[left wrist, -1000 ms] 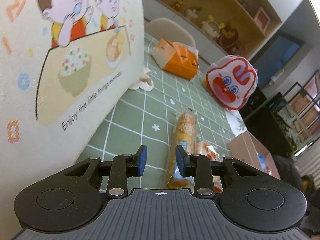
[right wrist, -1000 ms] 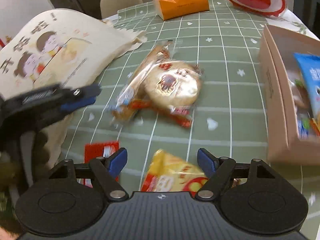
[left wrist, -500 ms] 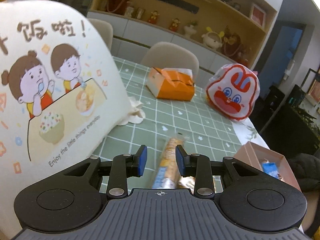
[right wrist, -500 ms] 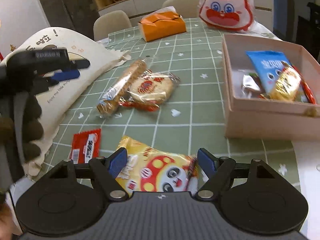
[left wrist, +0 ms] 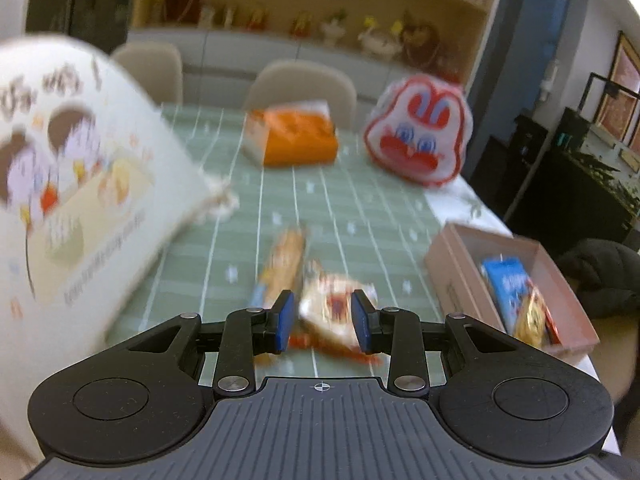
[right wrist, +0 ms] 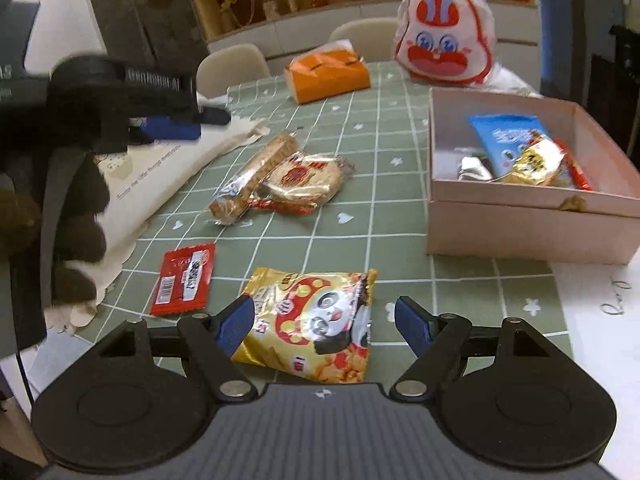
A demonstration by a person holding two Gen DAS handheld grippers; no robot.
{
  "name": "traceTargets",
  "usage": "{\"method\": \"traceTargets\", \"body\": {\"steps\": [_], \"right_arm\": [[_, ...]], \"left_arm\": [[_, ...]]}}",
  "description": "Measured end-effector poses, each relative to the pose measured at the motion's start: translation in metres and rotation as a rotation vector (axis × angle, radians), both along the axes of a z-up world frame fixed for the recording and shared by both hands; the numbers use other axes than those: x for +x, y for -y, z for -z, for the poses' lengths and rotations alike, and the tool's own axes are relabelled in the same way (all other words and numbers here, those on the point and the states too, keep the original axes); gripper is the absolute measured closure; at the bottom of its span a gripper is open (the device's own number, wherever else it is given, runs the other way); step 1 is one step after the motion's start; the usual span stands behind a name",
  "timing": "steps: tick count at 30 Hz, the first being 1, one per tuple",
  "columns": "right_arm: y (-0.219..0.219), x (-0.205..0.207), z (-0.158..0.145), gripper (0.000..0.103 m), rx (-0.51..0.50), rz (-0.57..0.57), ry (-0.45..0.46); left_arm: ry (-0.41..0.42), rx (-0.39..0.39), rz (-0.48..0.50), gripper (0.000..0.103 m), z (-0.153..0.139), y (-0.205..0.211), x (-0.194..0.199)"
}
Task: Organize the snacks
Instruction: 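Grasp the small red packet with the left tool while right holds the panda bag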
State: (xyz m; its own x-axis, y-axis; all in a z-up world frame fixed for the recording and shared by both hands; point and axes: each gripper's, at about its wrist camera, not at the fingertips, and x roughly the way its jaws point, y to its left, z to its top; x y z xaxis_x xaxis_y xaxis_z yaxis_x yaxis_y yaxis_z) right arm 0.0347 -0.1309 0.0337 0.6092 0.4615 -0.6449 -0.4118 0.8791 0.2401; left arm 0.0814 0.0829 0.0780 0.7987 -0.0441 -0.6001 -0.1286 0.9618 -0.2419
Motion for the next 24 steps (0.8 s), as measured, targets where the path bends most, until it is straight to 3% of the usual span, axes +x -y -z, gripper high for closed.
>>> {"method": "traceTargets", "body": {"steps": [5, 8, 13, 15, 19, 24], "right_arm": [[0.007, -0.001, 0.005, 0.025, 0.052, 0.028, -0.009], [0.016, -0.006, 0.002, 0.025, 0.058, 0.039, 0.032], [0.026, -0.007, 0.012, 0.024, 0.004, 0.049, 0.065], [0.026, -0.002, 0.019, 0.024, 0.012, 0.053, 0.041], [0.02, 0.0, 0.029, 0.024, 0.045, 0.046, 0.014], [0.015, -0.006, 0.03, 0.024, 0.017, 0.031, 0.047]], "left_arm": [[-0.056, 0.066, 0.072, 0.068, 0.022, 0.002, -0.022], [-0.034, -0.005, 0.11, 0.068, 0.03, -0.022, -0.049], [-0.002, -0.144, 0.02, 0.068, 0.042, -0.083, -0.084], [-0.022, -0.158, -0.017, 0.068, 0.047, -0.096, -0.085], [-0.065, -0.143, 0.014, 0.068, 0.056, -0.096, -0.07], [-0.103, -0.096, 0.025, 0.068, 0.071, -0.083, -0.049]]}}
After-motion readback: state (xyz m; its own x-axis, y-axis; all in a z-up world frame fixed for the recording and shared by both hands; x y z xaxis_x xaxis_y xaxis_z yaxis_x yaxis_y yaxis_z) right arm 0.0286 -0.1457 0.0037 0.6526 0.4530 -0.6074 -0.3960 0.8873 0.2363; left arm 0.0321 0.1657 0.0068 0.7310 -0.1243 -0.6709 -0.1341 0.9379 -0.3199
